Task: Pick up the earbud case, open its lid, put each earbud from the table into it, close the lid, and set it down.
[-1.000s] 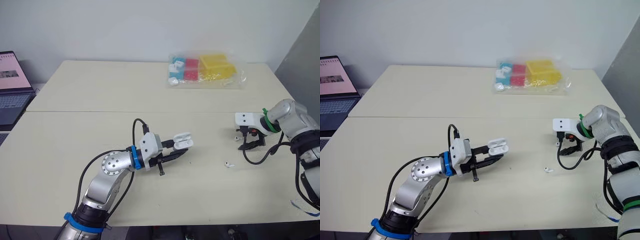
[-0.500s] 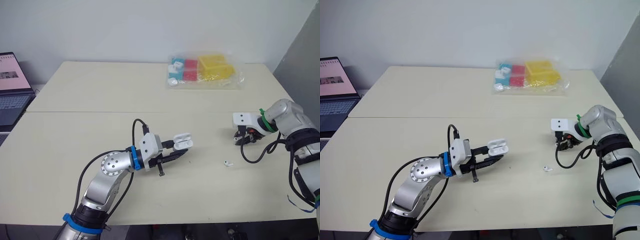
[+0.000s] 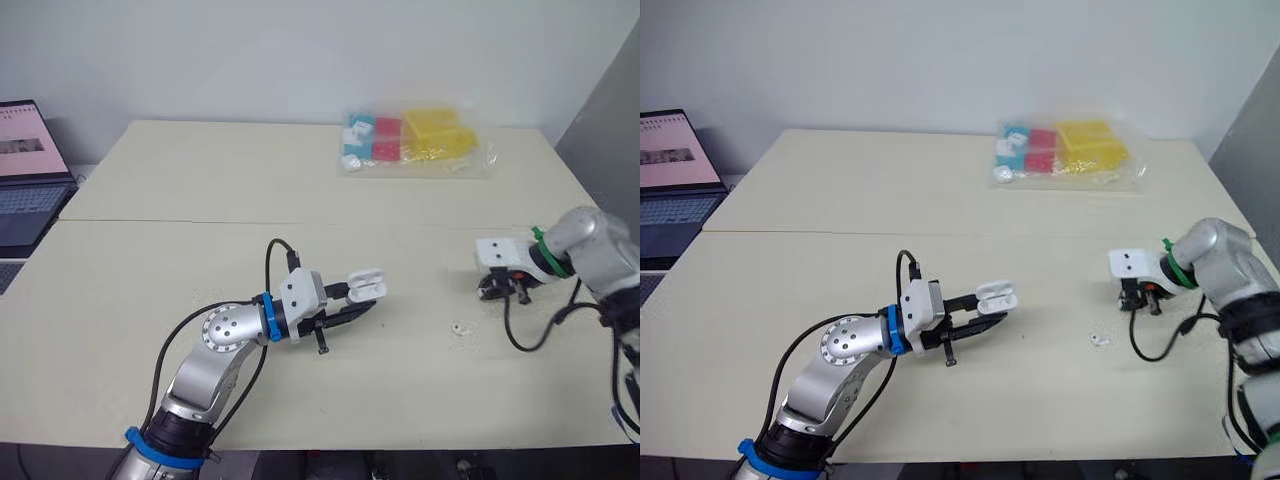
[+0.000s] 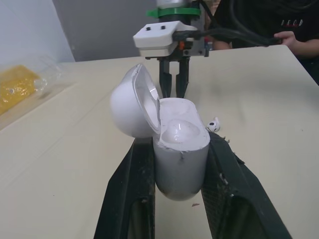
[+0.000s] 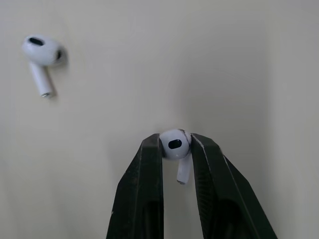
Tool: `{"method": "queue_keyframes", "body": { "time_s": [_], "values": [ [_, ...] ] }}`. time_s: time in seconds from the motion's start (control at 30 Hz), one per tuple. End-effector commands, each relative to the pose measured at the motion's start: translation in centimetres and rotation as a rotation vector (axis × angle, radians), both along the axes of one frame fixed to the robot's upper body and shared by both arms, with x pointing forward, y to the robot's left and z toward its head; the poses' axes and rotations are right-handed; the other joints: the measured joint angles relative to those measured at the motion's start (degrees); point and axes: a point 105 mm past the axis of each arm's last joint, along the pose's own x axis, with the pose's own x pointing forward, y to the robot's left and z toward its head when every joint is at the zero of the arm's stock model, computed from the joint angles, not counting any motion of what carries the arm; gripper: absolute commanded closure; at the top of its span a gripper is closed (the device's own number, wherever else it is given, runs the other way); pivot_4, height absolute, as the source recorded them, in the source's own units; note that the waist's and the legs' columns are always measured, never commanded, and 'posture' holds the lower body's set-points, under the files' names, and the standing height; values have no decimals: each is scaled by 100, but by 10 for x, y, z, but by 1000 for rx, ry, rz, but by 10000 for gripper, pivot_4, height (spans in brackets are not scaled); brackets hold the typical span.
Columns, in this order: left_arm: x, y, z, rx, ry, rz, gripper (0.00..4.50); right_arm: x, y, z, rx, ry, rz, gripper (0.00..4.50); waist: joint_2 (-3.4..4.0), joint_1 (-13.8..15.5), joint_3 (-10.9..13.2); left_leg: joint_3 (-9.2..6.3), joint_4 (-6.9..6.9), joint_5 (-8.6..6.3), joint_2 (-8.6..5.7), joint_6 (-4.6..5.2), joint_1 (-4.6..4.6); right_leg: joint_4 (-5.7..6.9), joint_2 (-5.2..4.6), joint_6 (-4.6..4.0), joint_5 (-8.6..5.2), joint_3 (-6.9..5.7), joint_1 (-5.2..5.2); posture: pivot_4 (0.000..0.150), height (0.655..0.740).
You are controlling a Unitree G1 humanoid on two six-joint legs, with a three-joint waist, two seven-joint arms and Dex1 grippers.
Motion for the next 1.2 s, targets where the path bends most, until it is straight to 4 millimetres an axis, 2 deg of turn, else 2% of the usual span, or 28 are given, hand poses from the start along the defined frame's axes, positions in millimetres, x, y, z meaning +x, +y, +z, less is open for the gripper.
{"method": "queue_keyframes", "body": {
  "time_s": [0.03,0.13,0.23,0.43,0.57,0.9,1.03,1.2],
  "values": [
    [-5,-2,10,-18,-41,-16,36738,-28,-2,6,-14,57,35,40454,1,5,1,1,1,0,1,-1,5,0,0,8,-6,-1,2,1500,7354],
    [-6,-3,10,-20,-40,-20,36738,-37,-14,-2,-63,47,17,40454,2,-45,0,3,4,0,1,-1,10,1,-1,15,-8,10,2,1500,7354],
    [-6,-3,10,-18,-38,-23,36738,-38,-20,-5,-103,22,13,40454,2,-76,0,5,4,0,1,-1,25,6,1,16,-3,14,7,1500,7354],
    [-4,-1,10,-16,-41,-14,36738,-32,-17,-4,-78,-13,-25,40454,2,-79,1,3,3,2,4,2,32,8,17,10,7,13,8,1500,7354],
    [-7,0,9,-13,-39,-15,36738,-40,-22,-7,-100,38,-21,40454,2,-74,0,5,2,2,4,1,26,3,17,9,5,17,6,1500,7354],
    [-10,1,5,-1,-25,-10,36738,-38,-13,2,-31,-15,-42,6247,3,-70,1,3,3,2,4,2,29,6,17,9,6,16,7,1500,7354],
    [-9,3,4,-1,-20,-1,36738,-44,-5,9,13,-7,-58,5788,3,-67,1,3,1,2,4,2,26,4,17,8,5,16,6,1500,7354],
    [-9,2,3,-2,-19,2,36738,-44,-10,6,-66,-39,-107,5788,3,-54,1,5,3,2,3,1,24,2,14,9,5,17,6,1500,7354]
  ]
}}
